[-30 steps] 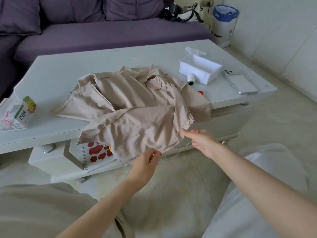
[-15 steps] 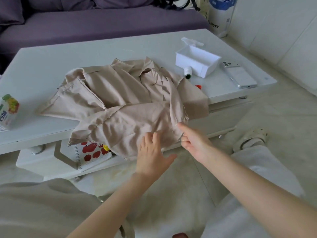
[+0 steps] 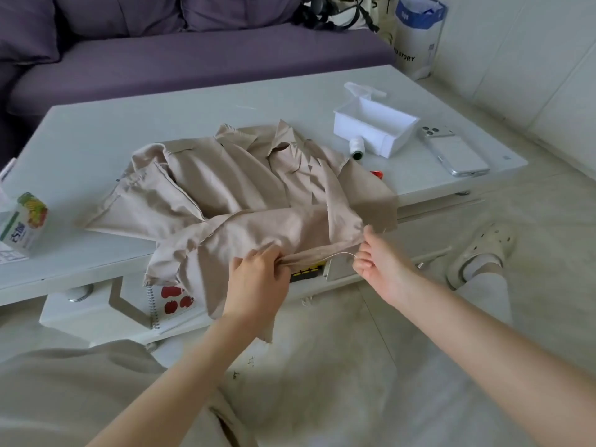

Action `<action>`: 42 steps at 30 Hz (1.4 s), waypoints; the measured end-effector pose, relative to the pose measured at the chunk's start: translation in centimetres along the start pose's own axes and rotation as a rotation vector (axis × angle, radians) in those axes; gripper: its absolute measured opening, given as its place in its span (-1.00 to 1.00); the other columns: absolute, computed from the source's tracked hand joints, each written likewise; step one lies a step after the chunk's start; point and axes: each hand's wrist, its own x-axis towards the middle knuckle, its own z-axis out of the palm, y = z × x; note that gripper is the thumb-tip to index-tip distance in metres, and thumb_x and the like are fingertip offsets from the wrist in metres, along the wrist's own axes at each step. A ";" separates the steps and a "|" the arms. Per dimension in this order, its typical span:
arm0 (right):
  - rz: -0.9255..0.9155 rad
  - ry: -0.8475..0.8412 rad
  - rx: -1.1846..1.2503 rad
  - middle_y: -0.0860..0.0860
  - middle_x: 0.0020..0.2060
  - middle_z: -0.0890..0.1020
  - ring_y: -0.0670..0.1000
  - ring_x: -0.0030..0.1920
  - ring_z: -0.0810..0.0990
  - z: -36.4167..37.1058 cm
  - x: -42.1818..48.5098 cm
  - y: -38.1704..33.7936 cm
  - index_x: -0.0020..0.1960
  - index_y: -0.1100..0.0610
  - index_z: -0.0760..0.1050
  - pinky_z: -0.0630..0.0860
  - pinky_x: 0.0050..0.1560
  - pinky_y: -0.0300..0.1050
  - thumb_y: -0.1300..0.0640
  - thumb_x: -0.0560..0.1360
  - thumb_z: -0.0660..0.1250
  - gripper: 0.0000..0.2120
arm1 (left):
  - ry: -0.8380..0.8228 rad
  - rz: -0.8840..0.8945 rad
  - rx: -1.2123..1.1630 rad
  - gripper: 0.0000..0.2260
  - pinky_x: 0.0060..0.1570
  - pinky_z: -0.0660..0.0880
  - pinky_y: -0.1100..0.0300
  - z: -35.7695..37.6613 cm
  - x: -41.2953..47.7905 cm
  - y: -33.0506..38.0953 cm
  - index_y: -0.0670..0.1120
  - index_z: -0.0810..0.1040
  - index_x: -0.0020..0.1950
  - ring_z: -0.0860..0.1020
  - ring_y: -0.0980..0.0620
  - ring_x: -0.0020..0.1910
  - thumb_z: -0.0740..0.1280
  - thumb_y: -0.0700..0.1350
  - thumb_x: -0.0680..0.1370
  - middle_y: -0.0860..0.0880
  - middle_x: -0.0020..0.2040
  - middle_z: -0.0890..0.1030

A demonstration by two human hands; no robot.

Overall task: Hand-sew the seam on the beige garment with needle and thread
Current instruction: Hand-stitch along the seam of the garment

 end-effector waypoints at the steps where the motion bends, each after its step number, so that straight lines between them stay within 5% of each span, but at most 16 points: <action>1: -0.032 0.003 -0.061 -0.07 -0.46 0.12 -0.13 -0.56 0.07 0.1 -0.2 0.2 -0.17 0.12 0.39 0.07 -0.54 -0.30 0.07 0.65 0.09 -0.74 | -0.029 -0.033 -0.035 -0.93 -0.09 0.16 0.15 -0.5 0.2 -0.2 -0.17 0.47 -0.14 0.39 -0.06 -0.25 0.20 -0.25 0.49 -0.06 -0.31 0.51; 5: -0.296 -0.049 -0.320 -0.05 -0.46 0.20 -0.15 -0.57 0.17 0.3 -1.1 1.3 -0.14 0.17 0.41 0.17 -0.52 -0.32 0.13 0.67 0.00 -0.70 | -0.156 -0.104 -0.288 -0.90 -0.21 0.34 0.23 -1.5 0.5 -0.6 -0.17 0.50 -0.14 0.47 -0.01 -0.33 0.21 -0.27 0.53 -0.02 -0.37 0.50; 7: -0.483 -0.079 -0.423 -0.06 -0.46 0.27 -0.16 -0.53 0.23 0.5 -1.2 1.4 -0.15 0.14 0.41 0.23 -0.45 -0.28 0.18 0.66 0.00 -0.70 | -0.223 -0.170 -0.437 -0.86 -0.41 0.28 0.39 -2.0 0.9 -0.5 -0.17 0.51 -0.18 0.39 0.18 -0.45 0.21 -0.28 0.55 0.09 -0.43 0.46; 10: -0.681 -0.138 -0.612 -0.20 -0.44 0.38 -0.22 -0.45 0.35 0.9 -1.4 0.7 -0.10 0.03 0.45 0.24 -0.31 -0.31 0.16 0.65 0.05 -0.75 | -0.280 -0.248 -0.586 -0.79 -0.44 0.23 0.39 -2.3 1.4 -0.5 -0.14 0.48 -0.25 0.33 0.10 -0.40 0.19 -0.28 0.57 0.04 -0.40 0.42; 12: -0.701 -0.238 -0.817 -0.21 -0.35 0.36 -0.30 -0.37 0.40 0.9 -1.4 0.2 0.01 0.02 0.45 0.30 -0.28 -0.36 0.12 0.60 0.19 -0.93 | -0.301 -0.267 -0.661 -0.79 -0.36 0.26 0.32 -2.7 1.5 -0.4 -0.18 0.49 -0.23 0.33 0.04 -0.33 0.18 -0.25 0.59 -0.03 -0.34 0.43; 16: -0.768 -0.328 -1.222 -0.17 -0.09 0.47 -0.27 -0.07 0.41 1.5 -0.4 0.1 0.06 0.03 0.49 0.34 -0.05 -0.41 0.06 0.41 0.46 -0.73 | -0.337 -0.270 -0.821 -0.74 -0.27 0.36 0.35 -3.5 2.0 -0.1 -0.39 0.52 -0.01 0.42 0.07 -0.25 0.17 -0.19 0.63 -0.09 -0.25 0.50; 20: -0.834 -0.342 -1.253 0.07 -0.25 0.64 -0.10 -0.26 0.53 3.3 0.2 -0.9 -0.22 0.16 0.52 0.35 -0.27 -0.39 0.08 0.46 0.42 -0.83 | -0.372 -0.294 -0.874 -0.74 -0.20 0.35 0.25 -4.2 2.9 -0.5 -0.35 0.54 0.02 0.44 0.01 -0.16 0.23 -0.14 0.61 -0.11 -0.19 0.51; 24: -0.741 -0.410 -1.278 0.21 -0.10 0.66 0.19 0.07 0.58 4.2 0.5 -3.0 -0.21 0.19 0.52 0.50 0.09 -0.03 -0.03 0.52 0.32 -0.72 | -0.503 -0.253 -0.631 -0.82 -0.40 0.35 0.32 -5.3 3.2 -1.2 -0.08 0.50 -0.05 0.43 0.08 -0.34 0.46 -0.14 0.44 0.03 -0.31 0.49; 29: -0.719 -0.377 -1.342 0.26 -0.06 0.64 0.23 0.10 0.57 4.4 1.5 -5.0 -0.13 0.27 0.53 0.48 0.01 -0.08 -0.01 0.51 0.33 -0.69 | -0.294 -0.126 -0.201 -0.78 -0.32 0.34 0.42 -6.1 3.2 -2.6 -0.06 0.39 -0.02 0.42 0.07 -0.19 0.37 -0.25 0.43 0.10 -0.20 0.43; 32: -0.705 -0.324 -1.389 -0.04 -0.40 0.62 0.11 -0.15 0.61 4.3 2.4 -5.9 -0.28 0.21 0.49 0.34 -0.30 -0.23 0.04 0.49 0.37 -0.72 | -0.273 -0.072 -0.096 -0.74 -0.28 0.34 0.44 -7.9 3.6 -3.7 0.04 0.37 -0.04 0.43 0.11 -0.19 0.32 -0.28 0.42 0.15 -0.18 0.44; 34: -0.707 -0.302 -1.417 -0.12 -0.49 0.57 0.07 -0.28 0.52 4.4 2.8 -5.9 -0.32 0.13 0.46 0.29 -0.40 -0.28 0.04 0.50 0.36 -0.73 | -0.274 -0.053 -0.126 -0.71 -0.25 0.40 0.32 -9.0 4.2 -4.2 0.08 0.37 -0.09 0.46 0.11 -0.23 0.30 -0.30 0.41 0.12 -0.14 0.49; 36: -0.746 -0.271 -1.427 0.07 -0.37 0.61 0.11 -0.30 0.51 4.6 3.3 -5.7 -0.25 0.20 0.49 0.26 -0.42 -0.30 0.03 0.52 0.33 -0.72 | -0.217 -0.044 -0.250 -0.70 -0.24 0.42 0.34 -9.8 4.7 -4.3 0.04 0.40 -0.12 0.48 0.10 -0.20 0.29 -0.37 0.40 0.07 -0.09 0.52; 42: -0.819 -0.128 -1.438 0.08 -0.41 0.51 0.05 -0.36 0.48 5.5 4.9 -5.8 -0.21 0.27 0.46 0.30 -0.39 -0.15 0.00 0.57 0.25 -0.66 | 0.197 0.015 -0.259 -0.64 -0.30 0.37 0.43 -10.9 7.1 -3.8 -0.03 0.46 -0.20 0.47 0.15 -0.18 0.17 -0.51 0.35 0.01 -0.06 0.52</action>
